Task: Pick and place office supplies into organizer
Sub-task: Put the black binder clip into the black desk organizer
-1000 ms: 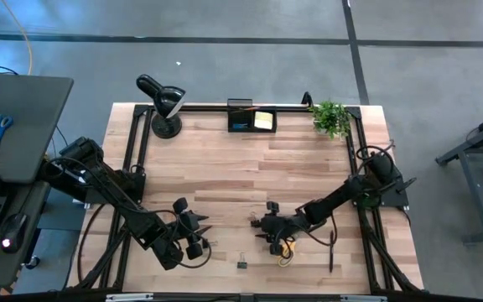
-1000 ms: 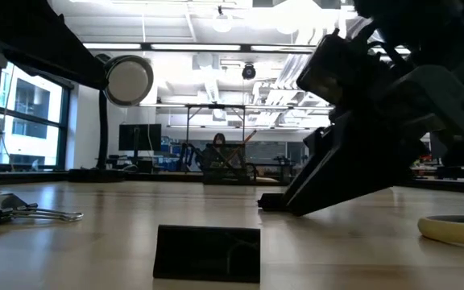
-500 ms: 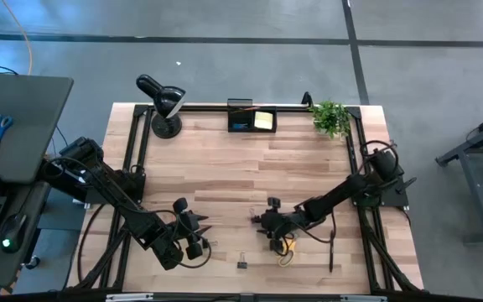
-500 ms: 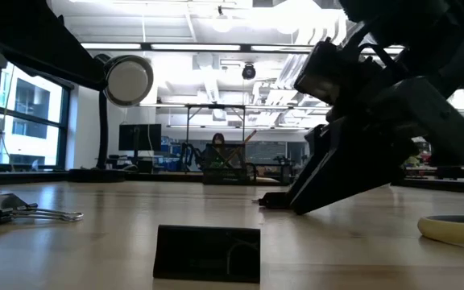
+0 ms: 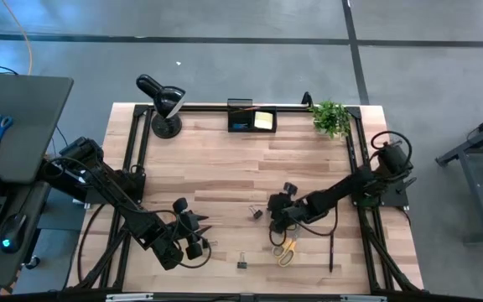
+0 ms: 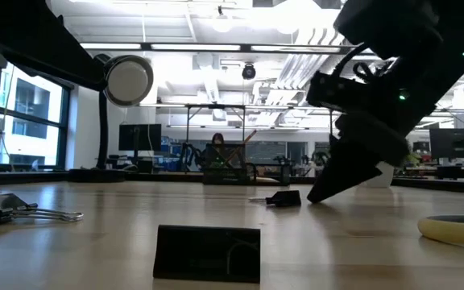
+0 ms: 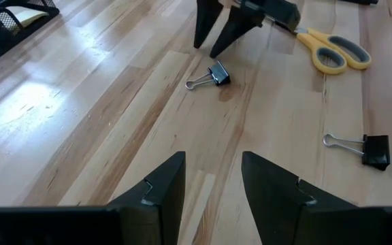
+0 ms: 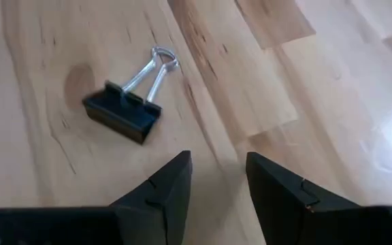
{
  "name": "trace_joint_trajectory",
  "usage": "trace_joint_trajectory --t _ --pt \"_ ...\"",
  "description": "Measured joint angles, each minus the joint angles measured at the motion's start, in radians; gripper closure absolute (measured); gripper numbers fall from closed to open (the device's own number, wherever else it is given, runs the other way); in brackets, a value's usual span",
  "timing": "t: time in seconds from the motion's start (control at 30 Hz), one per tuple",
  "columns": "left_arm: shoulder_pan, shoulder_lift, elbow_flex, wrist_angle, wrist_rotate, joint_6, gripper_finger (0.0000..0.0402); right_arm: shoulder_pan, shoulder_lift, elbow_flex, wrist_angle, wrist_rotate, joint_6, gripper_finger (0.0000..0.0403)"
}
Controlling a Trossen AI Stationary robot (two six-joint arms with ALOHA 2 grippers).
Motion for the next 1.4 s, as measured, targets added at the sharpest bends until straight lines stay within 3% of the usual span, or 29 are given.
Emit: trace_joint_trajectory --t 0.27,0.6,0.83,1.13,1.4 --pt "0.0 0.0 0.0 0.001 0.0 -0.018 0.0268 0.06 0.003 0.0 0.13 -0.094 0.215 0.0259" --pt "0.0 0.0 0.0 0.001 0.005 -0.026 0.0268 0.1 0.01 0.002 0.153 0.011 0.242 0.0202" --pt "0.0 0.0 0.0 0.001 0.005 -0.026 0.0268 0.101 0.1 0.061 0.167 0.045 0.222 0.0154" --pt "0.0 0.0 0.0 0.0 0.016 -0.026 0.0268 0.109 0.218 0.268 -0.082 0.097 0.255 0.0143" --pt "0.0 0.0 0.0 0.0 0.031 -0.026 0.0268 0.116 0.223 0.298 -0.151 0.121 0.364 0.0143"
